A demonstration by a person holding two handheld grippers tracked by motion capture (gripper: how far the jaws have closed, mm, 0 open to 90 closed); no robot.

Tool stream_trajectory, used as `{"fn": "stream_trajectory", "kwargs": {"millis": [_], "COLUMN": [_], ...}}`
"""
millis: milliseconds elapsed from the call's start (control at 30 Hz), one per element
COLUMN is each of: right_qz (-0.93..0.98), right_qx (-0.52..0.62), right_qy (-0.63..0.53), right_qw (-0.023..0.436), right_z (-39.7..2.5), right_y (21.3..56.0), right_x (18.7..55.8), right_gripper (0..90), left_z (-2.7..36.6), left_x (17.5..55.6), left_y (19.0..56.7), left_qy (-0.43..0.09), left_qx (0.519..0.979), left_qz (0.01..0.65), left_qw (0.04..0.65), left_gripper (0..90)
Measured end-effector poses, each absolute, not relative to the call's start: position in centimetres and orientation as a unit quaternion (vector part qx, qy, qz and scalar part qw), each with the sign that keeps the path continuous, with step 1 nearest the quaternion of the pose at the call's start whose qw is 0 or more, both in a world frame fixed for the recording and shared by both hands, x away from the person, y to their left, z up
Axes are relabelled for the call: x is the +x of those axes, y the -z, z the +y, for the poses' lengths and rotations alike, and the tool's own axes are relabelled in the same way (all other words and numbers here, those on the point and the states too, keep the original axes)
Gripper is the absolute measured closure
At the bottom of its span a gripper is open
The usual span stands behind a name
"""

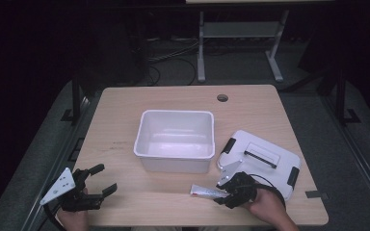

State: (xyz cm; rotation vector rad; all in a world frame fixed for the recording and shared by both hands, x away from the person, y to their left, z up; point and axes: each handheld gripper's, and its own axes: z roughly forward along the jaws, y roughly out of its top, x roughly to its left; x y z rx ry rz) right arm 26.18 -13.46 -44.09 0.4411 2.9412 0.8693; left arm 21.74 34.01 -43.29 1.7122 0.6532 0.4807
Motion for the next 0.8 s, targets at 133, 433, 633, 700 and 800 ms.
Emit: {"fn": "stream_trajectory", "kwargs": {"millis": [133, 433, 633, 700, 800], "right_qz": [0.951, 0.954, 0.956, 0.957, 0.958], "right_qx": [0.140, 0.139, 0.138, 0.136, 0.132], "right_qy": [-0.275, -0.265, -0.259, -0.257, -0.255], "right_qw": [0.020, 0.013, 0.012, 0.014, 0.016], "right_z": [-13.26, -12.94, -12.86, -12.77, -12.56], "right_y": [44.25, 44.60, 44.82, 44.87, 44.98], "right_x": [26.27, 26.59, 26.80, 26.84, 26.81], "right_gripper": [51.8, 57.5, 61.4, 61.8, 63.0], "left_z": [34.00, 34.00, 33.97, 33.98, 34.00], "left_x": [21.76, 21.77, 21.77, 21.77, 21.79], "left_y": [43.30, 43.31, 43.31, 43.31, 43.32], "left_qy": [-0.206, -0.206, -0.206, -0.205, -0.205], "left_qx": [0.734, 0.734, 0.734, 0.734, 0.734], "left_qz": [0.280, 0.280, 0.280, 0.280, 0.280], "left_qw": [0.583, 0.583, 0.584, 0.584, 0.584], "left_gripper": [15.7, 15.7, 15.7, 15.7, 15.7]}}
